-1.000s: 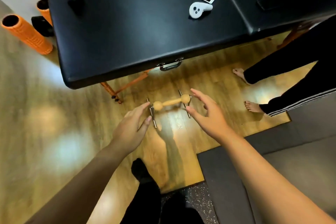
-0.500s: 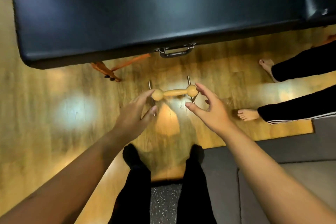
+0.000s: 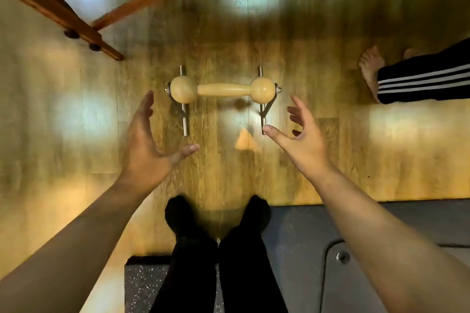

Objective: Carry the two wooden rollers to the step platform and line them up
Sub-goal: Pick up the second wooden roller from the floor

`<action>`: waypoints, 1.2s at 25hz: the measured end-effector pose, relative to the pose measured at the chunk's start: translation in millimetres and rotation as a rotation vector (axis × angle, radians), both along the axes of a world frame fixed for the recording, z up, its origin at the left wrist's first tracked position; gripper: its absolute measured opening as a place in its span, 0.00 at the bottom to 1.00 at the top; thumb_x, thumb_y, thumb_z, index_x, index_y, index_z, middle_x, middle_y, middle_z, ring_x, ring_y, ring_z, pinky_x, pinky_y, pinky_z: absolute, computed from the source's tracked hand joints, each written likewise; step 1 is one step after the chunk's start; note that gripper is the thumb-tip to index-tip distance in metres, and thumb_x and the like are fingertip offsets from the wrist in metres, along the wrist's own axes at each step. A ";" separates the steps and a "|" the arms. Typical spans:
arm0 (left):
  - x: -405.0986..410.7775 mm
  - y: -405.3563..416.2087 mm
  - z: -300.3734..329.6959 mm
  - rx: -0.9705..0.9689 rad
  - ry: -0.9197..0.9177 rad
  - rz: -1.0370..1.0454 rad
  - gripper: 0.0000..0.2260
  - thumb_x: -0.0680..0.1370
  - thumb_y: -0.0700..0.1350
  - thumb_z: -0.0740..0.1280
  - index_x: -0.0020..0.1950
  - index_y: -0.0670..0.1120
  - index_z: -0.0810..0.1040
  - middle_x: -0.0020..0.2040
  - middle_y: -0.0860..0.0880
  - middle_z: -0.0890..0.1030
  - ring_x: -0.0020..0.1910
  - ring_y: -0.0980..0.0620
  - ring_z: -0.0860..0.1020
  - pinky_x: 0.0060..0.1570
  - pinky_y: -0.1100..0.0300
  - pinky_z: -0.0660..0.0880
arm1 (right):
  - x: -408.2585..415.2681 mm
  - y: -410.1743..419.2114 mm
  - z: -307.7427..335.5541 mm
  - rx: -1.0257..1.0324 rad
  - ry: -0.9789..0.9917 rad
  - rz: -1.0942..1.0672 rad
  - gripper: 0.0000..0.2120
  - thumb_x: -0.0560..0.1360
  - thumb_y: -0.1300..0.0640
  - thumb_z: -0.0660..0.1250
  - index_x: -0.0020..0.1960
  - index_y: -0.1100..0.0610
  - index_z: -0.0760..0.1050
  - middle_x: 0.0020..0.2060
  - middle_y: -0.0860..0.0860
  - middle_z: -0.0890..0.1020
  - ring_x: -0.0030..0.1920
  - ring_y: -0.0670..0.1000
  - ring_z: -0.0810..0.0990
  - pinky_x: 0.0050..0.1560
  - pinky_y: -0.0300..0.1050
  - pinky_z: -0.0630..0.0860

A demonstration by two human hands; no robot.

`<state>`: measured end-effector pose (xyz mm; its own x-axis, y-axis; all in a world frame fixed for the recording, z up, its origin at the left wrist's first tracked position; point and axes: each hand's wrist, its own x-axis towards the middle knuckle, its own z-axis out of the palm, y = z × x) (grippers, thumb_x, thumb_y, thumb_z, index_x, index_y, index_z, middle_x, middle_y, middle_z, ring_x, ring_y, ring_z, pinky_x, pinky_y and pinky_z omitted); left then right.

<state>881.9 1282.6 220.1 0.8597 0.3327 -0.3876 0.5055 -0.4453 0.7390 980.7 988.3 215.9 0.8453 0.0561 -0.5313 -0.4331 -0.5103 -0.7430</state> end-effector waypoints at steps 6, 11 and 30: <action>-2.2 2.8 -130.2 -0.098 0.049 0.125 0.58 0.63 0.58 0.83 0.82 0.61 0.48 0.77 0.53 0.66 0.75 0.55 0.67 0.69 0.54 0.67 | 0.9 -10.7 -130.1 -0.032 0.081 0.010 0.50 0.64 0.38 0.81 0.80 0.38 0.59 0.70 0.46 0.73 0.70 0.45 0.71 0.70 0.50 0.72; 25.1 16.6 -229.6 -0.049 0.036 0.181 0.58 0.63 0.57 0.84 0.82 0.55 0.50 0.78 0.50 0.63 0.75 0.51 0.65 0.70 0.55 0.69 | 27.7 -12.6 -215.0 -0.066 0.133 0.003 0.55 0.61 0.36 0.82 0.81 0.39 0.57 0.71 0.48 0.72 0.71 0.51 0.70 0.68 0.54 0.74; 15.9 -13.8 -273.7 -0.280 0.306 0.468 0.09 0.86 0.50 0.57 0.58 0.50 0.75 0.62 0.49 0.80 0.67 0.44 0.76 0.66 0.49 0.70 | 19.5 6.1 -259.4 -0.007 0.303 -0.402 0.16 0.74 0.64 0.70 0.34 0.51 0.68 0.29 0.49 0.71 0.30 0.48 0.69 0.37 0.42 0.70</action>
